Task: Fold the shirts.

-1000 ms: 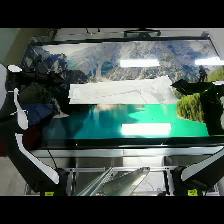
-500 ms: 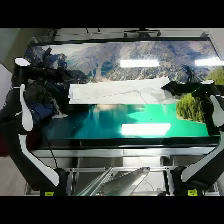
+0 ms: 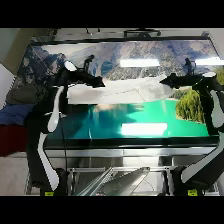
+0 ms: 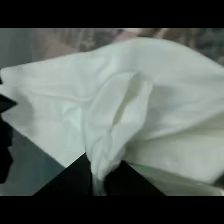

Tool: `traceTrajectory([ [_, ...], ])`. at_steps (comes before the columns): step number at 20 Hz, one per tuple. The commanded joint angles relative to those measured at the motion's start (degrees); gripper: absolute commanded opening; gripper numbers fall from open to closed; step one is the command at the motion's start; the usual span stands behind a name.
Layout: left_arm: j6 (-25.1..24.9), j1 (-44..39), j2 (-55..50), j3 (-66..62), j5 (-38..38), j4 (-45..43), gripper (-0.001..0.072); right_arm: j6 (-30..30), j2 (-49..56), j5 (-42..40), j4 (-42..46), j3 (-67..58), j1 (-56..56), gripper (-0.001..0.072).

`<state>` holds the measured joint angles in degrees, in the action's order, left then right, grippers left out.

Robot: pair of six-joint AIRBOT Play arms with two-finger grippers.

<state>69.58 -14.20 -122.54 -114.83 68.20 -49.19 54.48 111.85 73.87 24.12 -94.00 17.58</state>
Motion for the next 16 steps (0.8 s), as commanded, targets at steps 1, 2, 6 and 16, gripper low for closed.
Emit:
traceTrajectory([
  [1,3.8,-7.3,-5.2,-3.8,-6.8,-2.4,0.0002,2.2,-5.2,9.2,-8.0,-4.2,-2.4,0.0018],
  [2,5.3,-8.2,-6.4,-4.8,-7.3,-2.4,0.0002,2.8,-7.2,9.6,-8.9,-4.2,-3.6,0.0019],
  [6,7.0,-10.4,-7.3,-2.4,-12.3,0.5,0.0004,5.0,-13.4,9.1,-8.9,-4.2,-8.5,0.0019],
  [16,2.8,4.3,15.4,-1.3,9.3,20.9,0.0004,7.0,-13.8,-9.3,-9.0,-4.2,-23.3,0.002],
])
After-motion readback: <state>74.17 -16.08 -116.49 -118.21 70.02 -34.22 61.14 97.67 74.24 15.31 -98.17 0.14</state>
